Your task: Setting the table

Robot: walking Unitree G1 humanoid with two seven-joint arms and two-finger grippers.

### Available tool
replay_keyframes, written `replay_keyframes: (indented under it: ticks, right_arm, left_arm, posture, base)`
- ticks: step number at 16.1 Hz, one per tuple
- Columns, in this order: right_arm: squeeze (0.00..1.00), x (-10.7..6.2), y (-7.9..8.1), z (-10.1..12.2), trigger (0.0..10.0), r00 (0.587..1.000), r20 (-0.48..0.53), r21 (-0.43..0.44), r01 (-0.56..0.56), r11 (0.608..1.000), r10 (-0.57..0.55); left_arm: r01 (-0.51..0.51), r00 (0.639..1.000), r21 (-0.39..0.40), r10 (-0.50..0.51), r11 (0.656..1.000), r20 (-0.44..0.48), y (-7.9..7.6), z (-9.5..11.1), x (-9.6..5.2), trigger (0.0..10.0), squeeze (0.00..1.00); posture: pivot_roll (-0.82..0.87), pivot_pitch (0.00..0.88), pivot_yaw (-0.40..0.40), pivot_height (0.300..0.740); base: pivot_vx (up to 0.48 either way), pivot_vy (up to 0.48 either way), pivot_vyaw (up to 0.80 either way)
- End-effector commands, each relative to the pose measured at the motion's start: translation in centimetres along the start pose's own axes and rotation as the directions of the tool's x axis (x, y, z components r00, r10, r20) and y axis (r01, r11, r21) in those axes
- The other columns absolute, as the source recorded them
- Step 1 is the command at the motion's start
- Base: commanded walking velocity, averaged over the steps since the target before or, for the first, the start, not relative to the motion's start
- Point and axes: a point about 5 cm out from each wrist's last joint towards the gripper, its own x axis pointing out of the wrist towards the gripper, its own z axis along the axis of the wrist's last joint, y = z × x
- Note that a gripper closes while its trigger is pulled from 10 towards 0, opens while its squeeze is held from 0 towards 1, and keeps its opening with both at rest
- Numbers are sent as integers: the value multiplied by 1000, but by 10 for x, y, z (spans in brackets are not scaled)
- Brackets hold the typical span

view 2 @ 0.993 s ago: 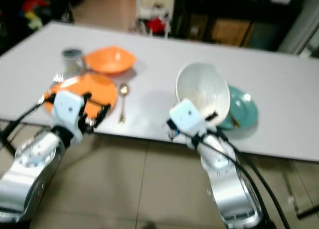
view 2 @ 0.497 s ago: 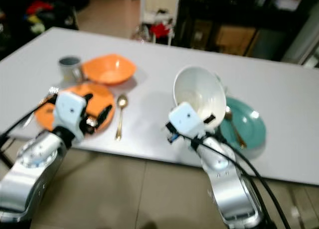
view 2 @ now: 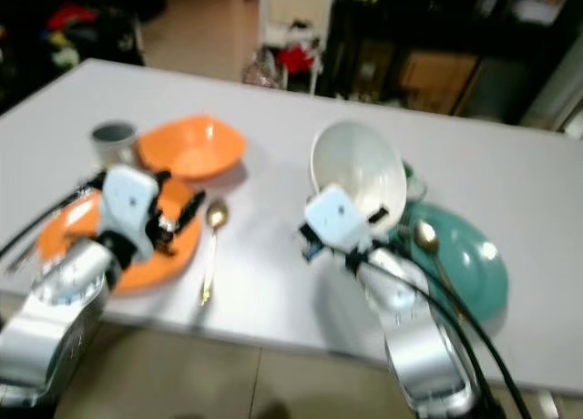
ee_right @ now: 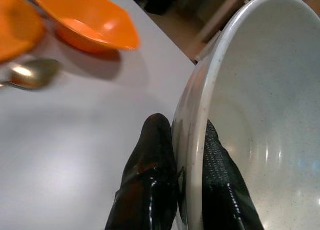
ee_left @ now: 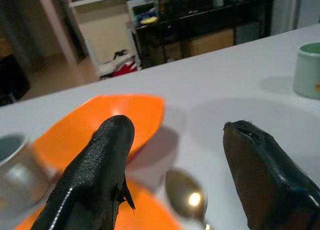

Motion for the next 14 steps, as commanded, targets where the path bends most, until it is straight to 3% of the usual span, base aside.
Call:
replay_keyframes:
  ticks: [1,5,7,8,11,14]
  right_arm:
    - [0,-2,-11,0,10000,999,1,-20,40,999,-40]
    - [0,3,-6,1,10000,999,31,-32,-24,999,25]
    - [0,6,-8,0,10000,999,27,-33,-40,999,41]
    - [0,12,-12,-3,10000,997,22,-73,-74,995,76]
    - [0,22,-16,-8,10000,983,3,-185,-181,966,184]
    - [0,39,-20,-17,10000,938,-48,-244,-343,907,342]
  left_arm:
    - [33,999,6,-33,999,20,-7,5,3,10000,0]
    - [34,999,25,-35,999,28,-5,7,6,10000,0]
    - [35,999,30,-36,999,32,-4,8,7,10000,0]
    - [51,998,28,-52,998,37,-5,9,8,10000,0]
    - [146,989,50,-147,988,30,-9,9,10,10000,0]
    - [304,953,70,-304,950,-1,-13,11,13,10000,0]
  posture:
    - [116,0,-52,740]
    - [119,0,-51,740]
    - [114,0,-50,740]
    - [104,0,-45,740]
    - [103,0,-45,740]
    - [103,0,-45,740]
  base:
    - [398,0,0]
    - [378,0,0]
    - [0,0,0]
    - [0,0,0]
    - [0,0,0]
    - [0,0,0]
